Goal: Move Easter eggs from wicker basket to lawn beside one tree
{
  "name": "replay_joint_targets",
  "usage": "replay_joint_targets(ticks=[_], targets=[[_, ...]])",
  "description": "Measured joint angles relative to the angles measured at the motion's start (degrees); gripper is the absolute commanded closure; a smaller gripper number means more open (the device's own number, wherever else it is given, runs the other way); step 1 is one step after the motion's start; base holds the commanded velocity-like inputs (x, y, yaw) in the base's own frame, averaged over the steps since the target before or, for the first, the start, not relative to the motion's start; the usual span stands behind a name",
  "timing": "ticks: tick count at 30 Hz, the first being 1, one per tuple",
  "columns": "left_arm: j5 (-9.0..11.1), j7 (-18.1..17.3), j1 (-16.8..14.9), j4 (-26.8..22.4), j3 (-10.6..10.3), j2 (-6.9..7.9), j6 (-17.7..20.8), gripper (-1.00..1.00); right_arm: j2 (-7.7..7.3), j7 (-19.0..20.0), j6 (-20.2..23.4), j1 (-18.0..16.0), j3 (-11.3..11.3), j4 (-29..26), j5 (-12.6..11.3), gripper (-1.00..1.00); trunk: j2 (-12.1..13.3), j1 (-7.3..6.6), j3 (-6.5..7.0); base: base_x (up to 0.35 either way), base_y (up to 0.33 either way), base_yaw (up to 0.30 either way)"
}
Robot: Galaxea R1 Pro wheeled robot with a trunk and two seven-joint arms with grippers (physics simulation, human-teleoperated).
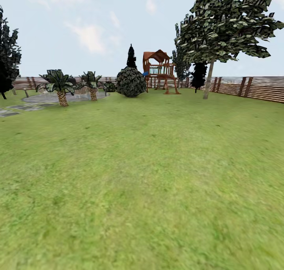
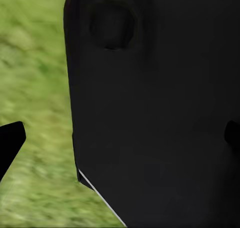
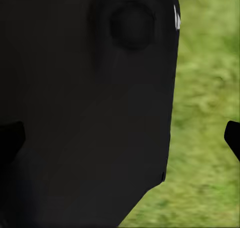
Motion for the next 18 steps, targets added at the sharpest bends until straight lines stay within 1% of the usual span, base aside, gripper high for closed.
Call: replay_joint_targets(ticks=[1, 4, 9, 18], targets=[[0.3, -0.3, 0.3, -0.3, 0.3, -0.32, -0.1, -1.0, -0.03, 0.1, -0.3, -0.3, 0.3, -0.3, 0.3, -1.0, 0.0, 0.0, 0.02, 0.0, 0.0, 0.0], [0.4, -0.3, 0.7, -0.8, 0.3, -0.36, -0.2, -1.0, -0.01, 0.1, -0.4, -1.3, 0.3, -0.7, 0.4, -1.0, 0.0, 0.0, 0.02, 0.0, 0.0, 0.0], [0.5, -0.3, 0.7, -1.8, 0.4, -0.43, -0.1, -1.0, 0.2, 0.0, -1.8, -2.9, -0.1, -1.2, -0.2, -1.0, 0.0, 0.0, 0.02, 0.0, 0.0, 0.0], [0.5, -0.3, 0.7, -1.8, 0.4, -0.44, -0.1, -1.0, -0.04, -0.1, -4.5, -3.1, 0.3, -1.2, 0.3, -1.0, 0.0, 0.0, 0.02, 0.0, 0.0, 0.0]])
